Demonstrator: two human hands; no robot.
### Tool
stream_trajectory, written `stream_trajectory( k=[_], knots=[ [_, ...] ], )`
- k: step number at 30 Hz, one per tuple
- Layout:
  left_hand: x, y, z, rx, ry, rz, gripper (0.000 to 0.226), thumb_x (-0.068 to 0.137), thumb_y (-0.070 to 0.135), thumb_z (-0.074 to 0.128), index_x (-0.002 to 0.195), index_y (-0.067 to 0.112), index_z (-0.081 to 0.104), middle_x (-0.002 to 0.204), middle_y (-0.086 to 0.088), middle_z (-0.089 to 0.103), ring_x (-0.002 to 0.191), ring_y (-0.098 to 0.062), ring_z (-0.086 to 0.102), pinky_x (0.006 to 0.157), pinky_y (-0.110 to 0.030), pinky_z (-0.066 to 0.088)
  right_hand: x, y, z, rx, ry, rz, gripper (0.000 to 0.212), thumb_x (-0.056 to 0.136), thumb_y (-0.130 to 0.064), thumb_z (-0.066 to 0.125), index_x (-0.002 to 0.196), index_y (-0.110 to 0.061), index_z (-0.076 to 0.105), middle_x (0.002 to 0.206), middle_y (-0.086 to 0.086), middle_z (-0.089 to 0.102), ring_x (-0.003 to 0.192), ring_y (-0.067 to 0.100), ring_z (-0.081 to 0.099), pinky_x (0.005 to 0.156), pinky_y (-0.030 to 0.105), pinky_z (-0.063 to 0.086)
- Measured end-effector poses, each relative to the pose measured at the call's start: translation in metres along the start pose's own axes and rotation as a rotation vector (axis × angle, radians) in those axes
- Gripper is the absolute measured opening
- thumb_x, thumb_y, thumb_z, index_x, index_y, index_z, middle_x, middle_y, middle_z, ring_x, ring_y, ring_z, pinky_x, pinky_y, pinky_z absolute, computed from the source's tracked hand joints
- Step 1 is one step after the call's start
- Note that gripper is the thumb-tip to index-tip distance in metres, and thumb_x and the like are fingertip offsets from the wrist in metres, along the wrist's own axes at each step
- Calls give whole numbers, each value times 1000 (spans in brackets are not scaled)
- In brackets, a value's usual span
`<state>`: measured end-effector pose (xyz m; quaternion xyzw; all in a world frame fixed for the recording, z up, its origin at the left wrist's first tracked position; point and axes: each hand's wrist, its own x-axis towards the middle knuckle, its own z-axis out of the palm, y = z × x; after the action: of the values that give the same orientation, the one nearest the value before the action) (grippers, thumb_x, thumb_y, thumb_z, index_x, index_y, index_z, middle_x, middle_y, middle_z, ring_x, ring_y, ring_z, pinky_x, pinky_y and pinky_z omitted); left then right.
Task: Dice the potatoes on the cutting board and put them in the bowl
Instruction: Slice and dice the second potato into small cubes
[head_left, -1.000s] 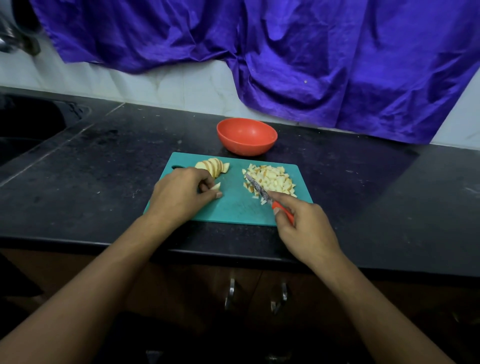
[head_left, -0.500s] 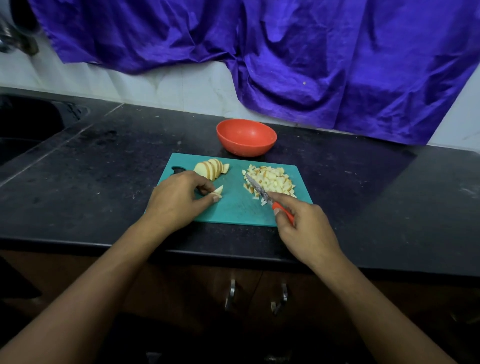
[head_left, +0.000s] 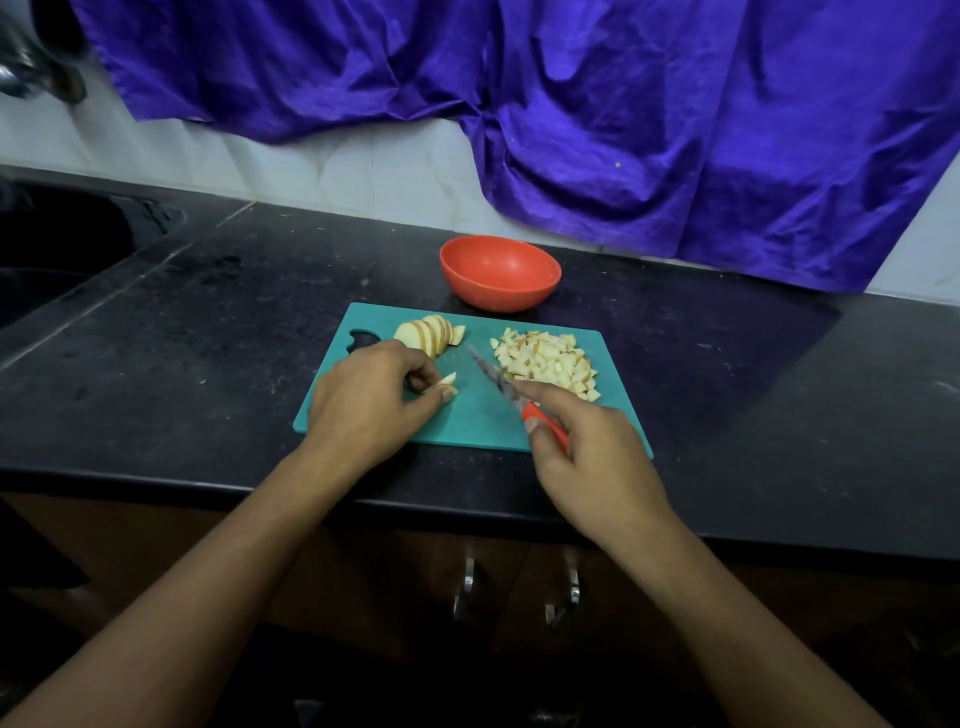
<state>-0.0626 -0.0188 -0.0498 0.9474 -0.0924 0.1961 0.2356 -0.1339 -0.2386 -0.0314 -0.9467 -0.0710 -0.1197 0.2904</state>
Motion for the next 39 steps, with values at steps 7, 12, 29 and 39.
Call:
stream_trajectory(
  k=[7,12,29,39],
  knots=[
    [-6,3,-3,18,40,41,14,88,49,71,95,37,73,91,18,63,80,0,54,56,-19,33,8,-27,17,-150,-65,-96,43,104,-31,49,145,-43,51,114,-10,68,94,6,60,77,29,52],
    [-5,0,-2,-31,42,27,17,88,46,74,98,33,78,90,17,68,72,-1,53,56,-14,31,4,-27,18,-156,-58,-77,43,105,-31,47,147,-40,50,104,-10,67,68,2,45,59,21,33],
    [-4,1,-2,-21,18,-18,12,88,46,74,92,35,75,78,21,65,69,5,56,53,-17,35,6,-36,16,-169,68,-93,46,104,-26,47,149,-36,51,112,-8,70,93,11,63,79,32,54],
    [-5,0,-1,-25,15,-25,14,88,45,74,96,34,77,82,21,69,74,2,60,59,-17,42,5,-28,19,-209,-37,-66,48,104,-27,46,151,-37,47,101,-8,67,79,9,60,69,31,52]
  ],
)
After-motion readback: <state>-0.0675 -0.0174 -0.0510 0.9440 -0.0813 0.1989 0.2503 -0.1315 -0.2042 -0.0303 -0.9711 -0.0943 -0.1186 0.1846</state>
